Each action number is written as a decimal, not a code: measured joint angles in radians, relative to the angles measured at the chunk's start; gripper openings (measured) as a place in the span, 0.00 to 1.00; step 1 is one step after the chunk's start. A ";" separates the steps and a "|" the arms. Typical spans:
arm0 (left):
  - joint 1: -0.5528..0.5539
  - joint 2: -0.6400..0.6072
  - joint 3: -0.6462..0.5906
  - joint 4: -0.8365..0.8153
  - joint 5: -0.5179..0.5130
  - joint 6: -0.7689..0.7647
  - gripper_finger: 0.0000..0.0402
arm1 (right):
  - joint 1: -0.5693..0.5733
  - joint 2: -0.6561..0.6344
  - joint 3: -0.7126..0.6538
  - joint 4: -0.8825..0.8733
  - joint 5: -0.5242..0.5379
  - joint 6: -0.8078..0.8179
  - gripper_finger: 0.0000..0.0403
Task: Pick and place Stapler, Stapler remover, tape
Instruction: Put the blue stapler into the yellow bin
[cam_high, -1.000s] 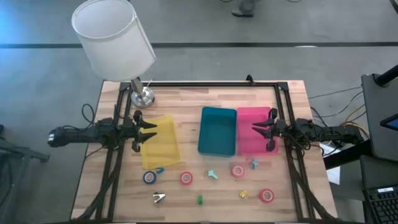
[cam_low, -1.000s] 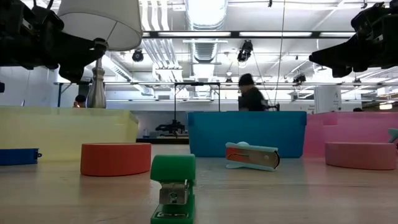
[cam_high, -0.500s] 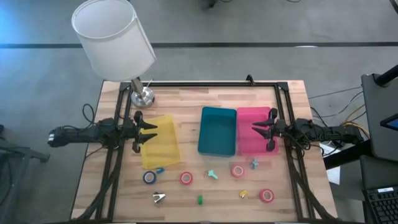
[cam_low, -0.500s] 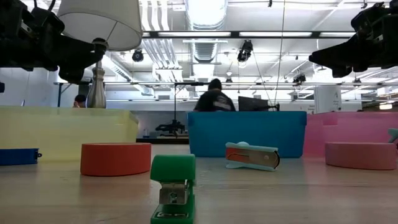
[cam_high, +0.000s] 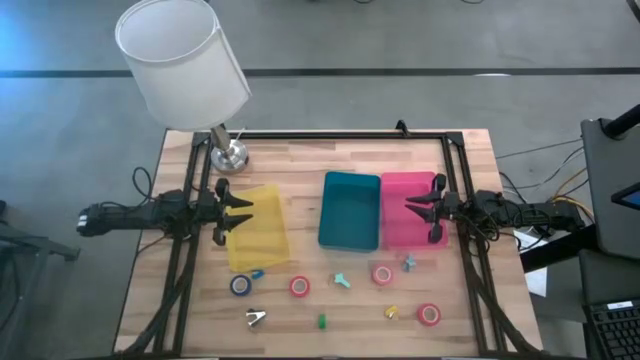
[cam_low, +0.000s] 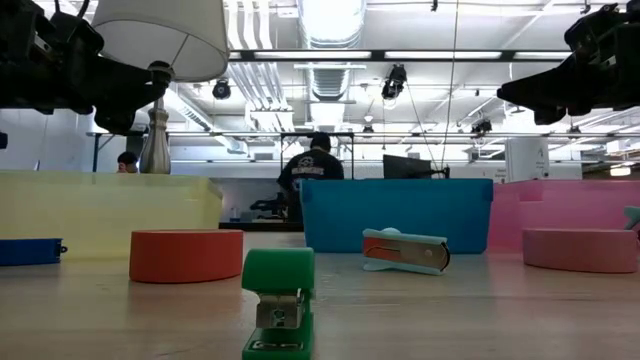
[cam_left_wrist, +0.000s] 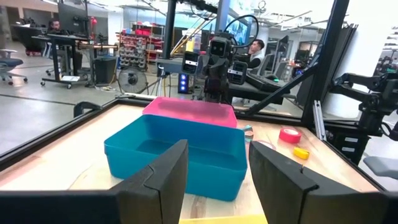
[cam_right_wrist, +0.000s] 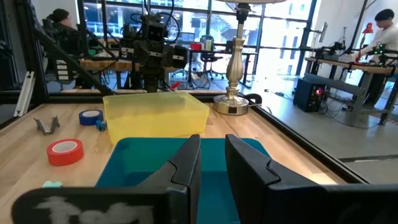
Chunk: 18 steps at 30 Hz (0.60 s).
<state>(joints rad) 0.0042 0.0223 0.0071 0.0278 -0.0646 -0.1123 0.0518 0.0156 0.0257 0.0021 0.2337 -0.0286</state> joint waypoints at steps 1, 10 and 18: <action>0.000 0.000 0.000 0.004 -0.004 0.000 0.43 | 0.000 0.000 0.000 0.000 0.000 0.000 0.18; 0.000 0.001 0.000 0.021 -0.006 0.000 0.43 | 0.000 0.000 0.000 0.000 0.000 0.000 0.22; 0.000 0.008 0.000 0.024 -0.008 -0.036 0.43 | 0.000 0.000 0.000 0.000 0.000 0.000 0.21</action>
<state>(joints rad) 0.0040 0.0307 0.0071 0.0521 -0.0723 -0.1482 0.0517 0.0158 0.0259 0.0019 0.2337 -0.0285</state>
